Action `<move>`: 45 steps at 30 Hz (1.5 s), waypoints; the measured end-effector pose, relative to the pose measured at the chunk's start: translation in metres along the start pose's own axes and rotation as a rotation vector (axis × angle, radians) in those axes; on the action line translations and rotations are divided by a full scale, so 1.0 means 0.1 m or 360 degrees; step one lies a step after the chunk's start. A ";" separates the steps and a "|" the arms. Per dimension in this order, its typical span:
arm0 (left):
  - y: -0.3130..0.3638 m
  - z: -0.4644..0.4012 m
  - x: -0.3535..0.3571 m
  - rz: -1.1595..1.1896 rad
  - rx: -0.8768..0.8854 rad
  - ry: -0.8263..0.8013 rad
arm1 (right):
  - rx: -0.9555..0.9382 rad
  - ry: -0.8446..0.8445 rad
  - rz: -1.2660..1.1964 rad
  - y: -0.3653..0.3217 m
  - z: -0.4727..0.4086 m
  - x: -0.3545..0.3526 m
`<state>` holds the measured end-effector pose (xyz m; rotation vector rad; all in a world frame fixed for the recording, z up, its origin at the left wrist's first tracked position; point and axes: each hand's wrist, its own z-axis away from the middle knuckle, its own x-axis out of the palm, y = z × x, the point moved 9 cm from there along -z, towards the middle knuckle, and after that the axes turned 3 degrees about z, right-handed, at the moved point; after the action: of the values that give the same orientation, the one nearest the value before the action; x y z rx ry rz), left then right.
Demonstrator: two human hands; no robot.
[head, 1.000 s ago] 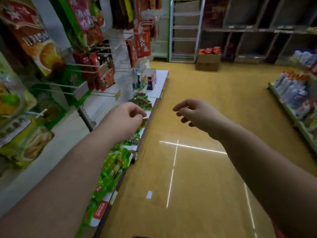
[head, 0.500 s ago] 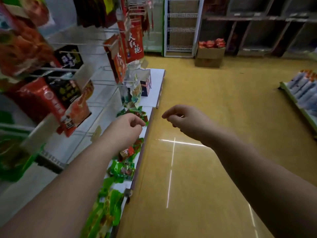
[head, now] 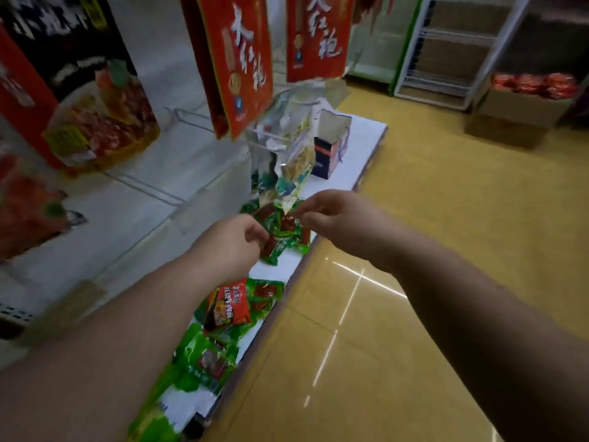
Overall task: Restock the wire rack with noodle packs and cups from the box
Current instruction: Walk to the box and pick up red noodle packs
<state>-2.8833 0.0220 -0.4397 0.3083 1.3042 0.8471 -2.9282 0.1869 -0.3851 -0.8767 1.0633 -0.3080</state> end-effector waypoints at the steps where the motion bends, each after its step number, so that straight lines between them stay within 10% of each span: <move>1: -0.18 -0.19 0.12 -0.0030 -0.0042 -0.0008 | -0.0008 -0.0044 0.0021 0.14 -0.21 0.17; 13: -3.42 -1.74 1.80 -0.0377 -0.0395 0.0021 | -0.0015 -0.0295 0.0167 2.16 -1.79 2.94; 27: -4.60 -1.84 2.43 0.0862 -0.1234 0.0481 | 0.0043 -0.0279 0.0160 2.74 -2.01 3.43; 36: -3.59 -1.84 2.35 0.1224 -0.1049 0.0267 | 0.0175 -0.0226 0.0005 2.65 -1.73 2.74; 45: -0.81 -1.28 1.82 0.1117 -0.0688 0.0113 | 0.0471 -0.0095 -0.0072 2.07 -0.81 0.42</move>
<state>-2.9680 0.0626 -0.6574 0.3977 1.0385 1.7146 -3.0146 0.2547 -0.5832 -0.6405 0.9151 -0.4618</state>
